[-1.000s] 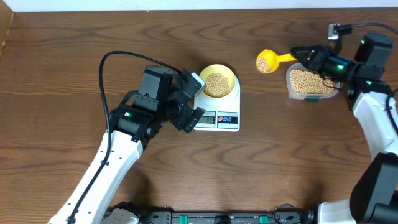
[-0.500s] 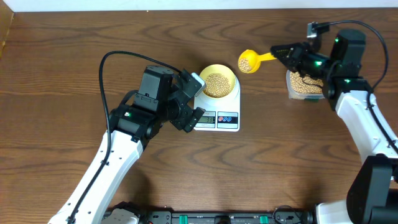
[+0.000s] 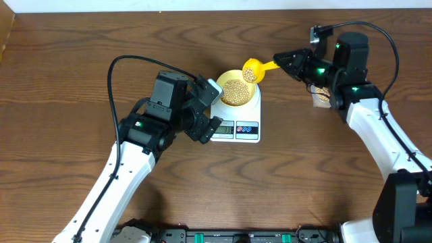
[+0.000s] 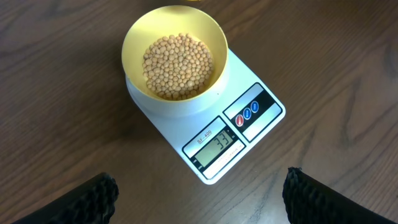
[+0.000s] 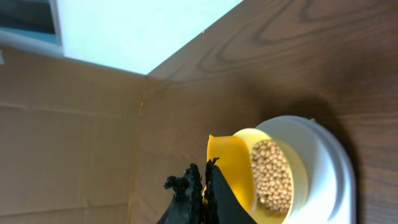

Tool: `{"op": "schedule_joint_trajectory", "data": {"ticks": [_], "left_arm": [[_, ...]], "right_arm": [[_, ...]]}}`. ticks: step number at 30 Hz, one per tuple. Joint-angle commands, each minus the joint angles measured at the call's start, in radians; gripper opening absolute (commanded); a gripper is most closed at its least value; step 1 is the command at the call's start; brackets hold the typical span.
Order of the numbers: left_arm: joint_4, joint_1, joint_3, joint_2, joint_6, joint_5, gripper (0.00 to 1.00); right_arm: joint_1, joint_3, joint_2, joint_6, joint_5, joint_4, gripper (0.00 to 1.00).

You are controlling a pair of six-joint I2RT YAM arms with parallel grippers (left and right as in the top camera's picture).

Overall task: Scoop item into bowl and weigh 50g on scale
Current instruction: 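Lift the scoop and move it over the yellow bowl on the scale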

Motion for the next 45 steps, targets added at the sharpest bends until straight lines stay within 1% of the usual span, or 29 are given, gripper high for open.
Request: {"op": "schedule_joint_trajectory", "data": {"ticks": [1, 4, 9, 17, 23, 35, 45], "left_arm": [[0.001, -0.001, -0.007, -0.014, 0.017, 0.000, 0.87], [0.001, -0.001, -0.007, -0.014, 0.017, 0.000, 0.87], [0.000, -0.001, -0.007, -0.014, 0.017, 0.000, 0.87], [0.000, -0.001, -0.007, -0.014, 0.017, 0.000, 0.87], [0.000, -0.001, -0.007, -0.014, 0.017, 0.000, 0.87], [0.000, -0.001, -0.007, -0.014, 0.017, 0.000, 0.87], [0.000, -0.001, -0.007, -0.014, 0.017, 0.000, 0.87]], "right_arm": [[0.022, 0.001, 0.011, -0.035, 0.080, 0.003, 0.01], [0.036, 0.001, 0.011, -0.093, 0.106, 0.003, 0.01], [0.053, 0.001, 0.011, -0.128, 0.108, 0.003, 0.01], [0.076, 0.001, 0.011, -0.259, 0.111, 0.006, 0.01], [0.099, 0.001, 0.011, -0.293, 0.111, 0.034, 0.01], [0.132, 0.001, 0.011, -0.453, 0.111, 0.043, 0.01], [0.135, 0.001, 0.011, -0.543, 0.109, 0.043, 0.01]]}}
